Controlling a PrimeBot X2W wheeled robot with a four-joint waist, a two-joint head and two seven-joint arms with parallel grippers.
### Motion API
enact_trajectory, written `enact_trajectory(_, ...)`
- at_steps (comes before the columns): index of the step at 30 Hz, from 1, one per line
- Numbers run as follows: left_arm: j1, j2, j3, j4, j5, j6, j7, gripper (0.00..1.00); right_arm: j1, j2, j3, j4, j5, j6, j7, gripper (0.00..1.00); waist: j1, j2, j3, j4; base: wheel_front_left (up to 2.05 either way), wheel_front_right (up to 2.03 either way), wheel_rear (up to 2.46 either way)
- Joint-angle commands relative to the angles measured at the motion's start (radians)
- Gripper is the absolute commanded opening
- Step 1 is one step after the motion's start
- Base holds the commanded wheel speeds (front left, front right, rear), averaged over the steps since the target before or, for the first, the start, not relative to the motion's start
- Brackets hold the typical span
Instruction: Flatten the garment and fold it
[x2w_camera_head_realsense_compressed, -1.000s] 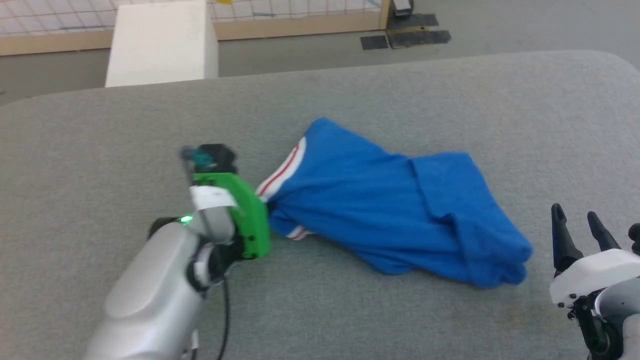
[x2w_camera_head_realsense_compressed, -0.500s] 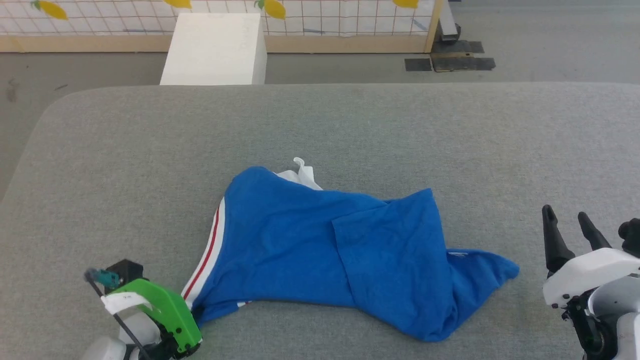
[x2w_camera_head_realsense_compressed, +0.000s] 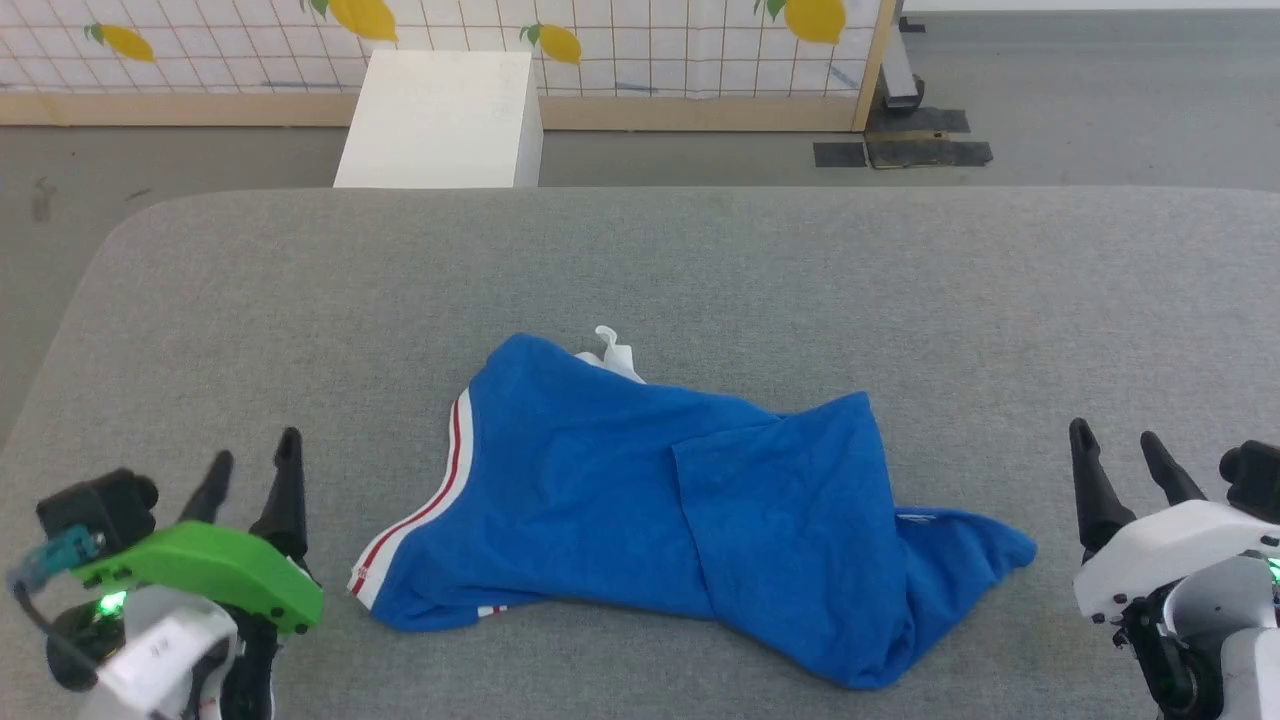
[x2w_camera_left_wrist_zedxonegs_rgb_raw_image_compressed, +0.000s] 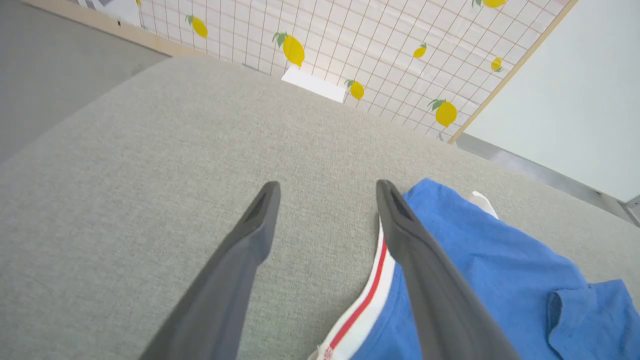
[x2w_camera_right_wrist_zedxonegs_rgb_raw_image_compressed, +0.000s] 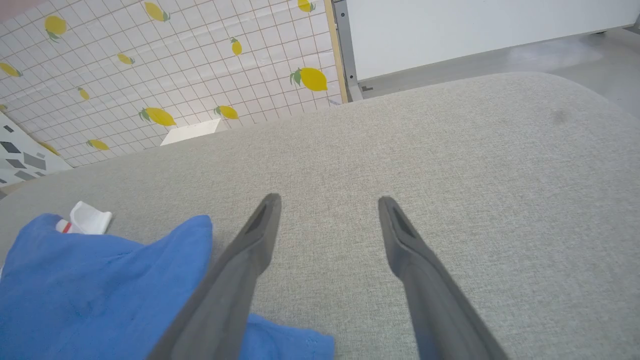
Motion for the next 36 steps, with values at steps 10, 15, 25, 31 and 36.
enact_trajectory(10,0.084,-0.051,-0.014,0.021,0.177,-0.01,-0.263,1.0,0.015,0.0,0.04,0.01,-0.011,-0.001,0.036,1.0,0.0,0.0,-0.001,0.009,0.0,0.0,0.0)
enact_trajectory(15,0.069,-0.074,-0.015,0.019,0.225,-0.02,-0.274,1.0,-0.049,-0.002,0.103,0.006,-0.042,-0.001,0.184,1.0,0.0,0.0,0.024,0.026,0.0,0.0,0.0)
enact_trajectory(25,0.004,-0.083,-0.045,0.034,0.283,-0.052,-0.276,1.0,-0.273,-0.086,0.321,0.06,-0.081,-0.001,0.612,1.0,0.0,0.0,0.102,0.065,0.0,0.0,0.0)
enact_trajectory(31,-0.041,-0.086,-0.069,0.05,0.294,-0.069,-0.27,1.0,-0.363,-0.136,0.447,0.091,-0.071,-0.001,0.761,1.0,0.0,0.0,0.163,0.092,0.0,0.0,0.0)
enact_trajectory(36,-0.063,-0.087,-0.079,0.066,0.29,-0.078,-0.259,1.0,-0.387,-0.165,0.538,0.122,-0.051,-0.001,0.805,1.0,0.0,0.0,0.187,0.1,0.0,0.0,0.0)
